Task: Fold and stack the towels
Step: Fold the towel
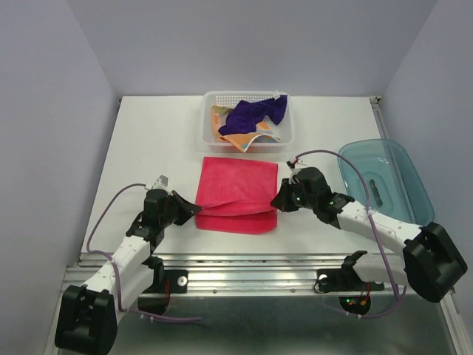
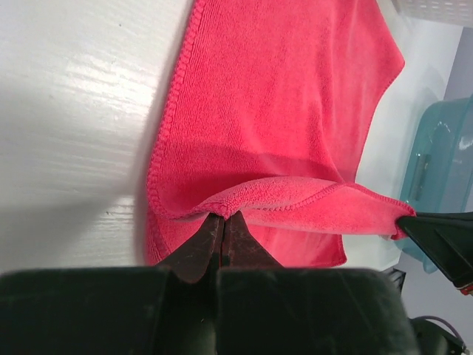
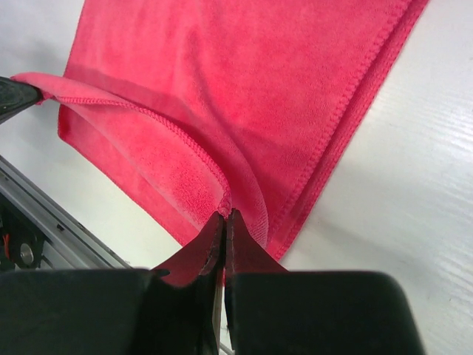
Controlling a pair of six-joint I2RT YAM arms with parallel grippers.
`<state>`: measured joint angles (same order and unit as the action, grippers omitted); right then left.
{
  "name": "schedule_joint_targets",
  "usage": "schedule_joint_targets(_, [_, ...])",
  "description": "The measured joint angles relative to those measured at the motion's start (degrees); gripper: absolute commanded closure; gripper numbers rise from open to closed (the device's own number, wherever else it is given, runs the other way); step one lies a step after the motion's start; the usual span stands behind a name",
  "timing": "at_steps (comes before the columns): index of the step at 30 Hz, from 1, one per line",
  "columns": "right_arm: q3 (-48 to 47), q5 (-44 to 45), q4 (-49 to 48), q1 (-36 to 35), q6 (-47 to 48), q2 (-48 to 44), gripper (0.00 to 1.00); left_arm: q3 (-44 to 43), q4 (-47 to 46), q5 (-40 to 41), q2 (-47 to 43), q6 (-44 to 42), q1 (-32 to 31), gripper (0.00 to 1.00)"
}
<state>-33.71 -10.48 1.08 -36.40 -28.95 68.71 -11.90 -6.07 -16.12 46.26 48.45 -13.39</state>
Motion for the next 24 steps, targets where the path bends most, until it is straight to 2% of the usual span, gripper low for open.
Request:
schedule_joint_targets(8, [3.30, -1.16, 0.50, -0.57, -1.46, -0.44, 0.98, 0.00, 3.98, -1.66, -0.11, 2.64, -0.02, 1.00])
schedule_joint_targets(15, [5.14, -3.89, 0.33, -1.31, -2.78, -0.83, 0.91, -0.02, 10.84, -0.81, -2.56, 4.07, -0.13, 1.00])
schedule_joint_targets(18, [6.86, -4.98, -0.52, -1.60, -3.37, -1.62, 0.85, -0.28, 15.34, 1.46, -5.31, 4.59, -0.17, 0.86])
schedule_joint_targets(19, [7.30, -5.40, -0.72, -1.64, -3.50, -1.62, 0.82, -0.35, 16.33, 2.05, -6.05, 4.76, -0.17, 0.73])
schedule_joint_targets(20, [7.74, -5.79, -0.66, -1.77, -3.65, -1.62, 0.78, -0.35, 17.00, 2.47, -6.82, 4.85, -0.17, 0.68])
schedule_joint_targets(21, [8.00, -5.95, -0.68, -1.86, -3.85, -1.62, 0.73, -0.35, 17.42, 2.71, -7.19, 5.07, -0.17, 0.65])
schedule_joint_targets(23, [8.44, -6.75, -0.59, -2.01, -4.11, -1.62, 0.54, -0.35, 18.27, 2.89, -7.43, 5.01, -0.17, 0.57])
schedule_joint_targets(24, [8.61, -7.23, -0.66, -2.01, -4.09, -1.68, 0.49, -0.35, 18.45, 2.91, -7.45, 5.07, -0.17, 0.56])
